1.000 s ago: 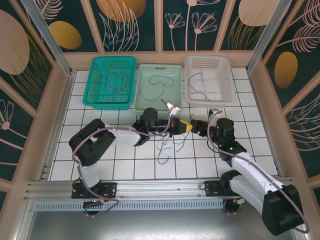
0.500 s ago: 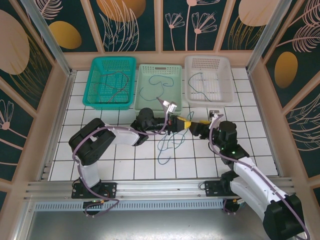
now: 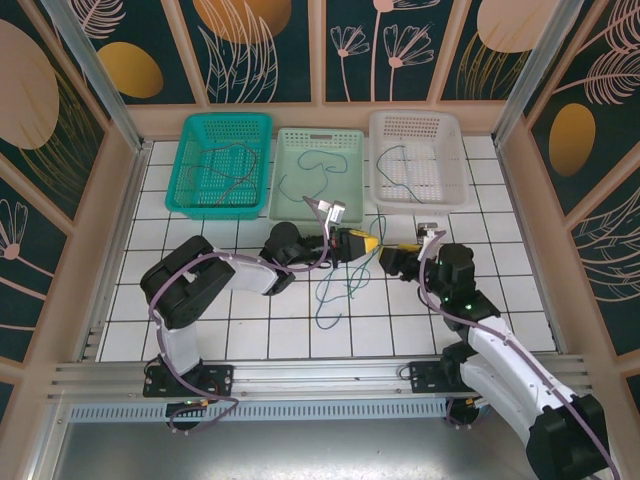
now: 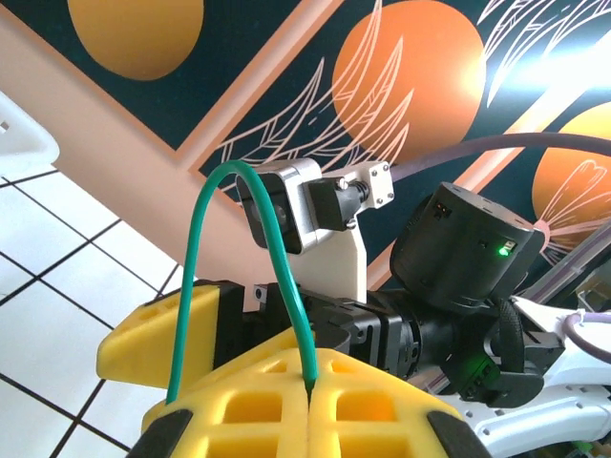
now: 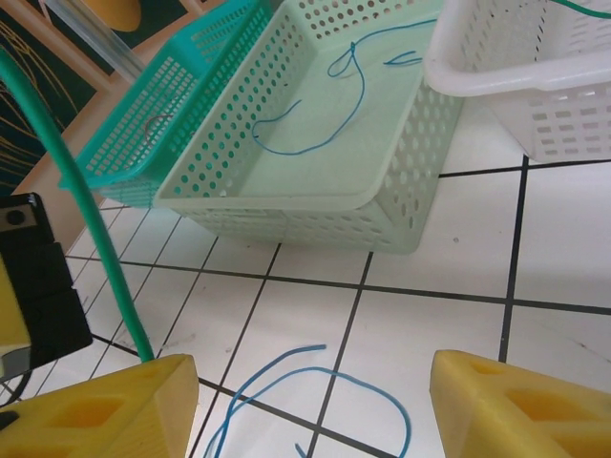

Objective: Untangle the cables
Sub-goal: Straighten the cable.

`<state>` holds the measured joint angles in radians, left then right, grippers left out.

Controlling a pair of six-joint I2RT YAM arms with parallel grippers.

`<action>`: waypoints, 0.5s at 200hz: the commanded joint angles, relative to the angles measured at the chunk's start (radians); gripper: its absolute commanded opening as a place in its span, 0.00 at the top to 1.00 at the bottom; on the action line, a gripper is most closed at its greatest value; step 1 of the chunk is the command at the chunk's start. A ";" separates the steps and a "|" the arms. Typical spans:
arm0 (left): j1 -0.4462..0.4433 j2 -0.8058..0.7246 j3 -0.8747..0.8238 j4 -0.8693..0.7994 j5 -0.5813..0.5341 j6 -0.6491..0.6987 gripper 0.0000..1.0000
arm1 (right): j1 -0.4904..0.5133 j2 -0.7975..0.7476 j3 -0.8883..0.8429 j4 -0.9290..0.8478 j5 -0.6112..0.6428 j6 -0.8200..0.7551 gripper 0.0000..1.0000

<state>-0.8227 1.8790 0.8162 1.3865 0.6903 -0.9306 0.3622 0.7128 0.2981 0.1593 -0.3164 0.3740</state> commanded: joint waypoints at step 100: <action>0.007 0.015 0.009 0.107 0.022 -0.054 1.00 | 0.006 -0.002 0.002 0.044 -0.054 -0.040 0.31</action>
<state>-0.8227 1.8954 0.8162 1.4052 0.6758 -0.9562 0.3622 0.6876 0.2981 0.1612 -0.3561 0.3607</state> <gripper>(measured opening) 0.053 0.692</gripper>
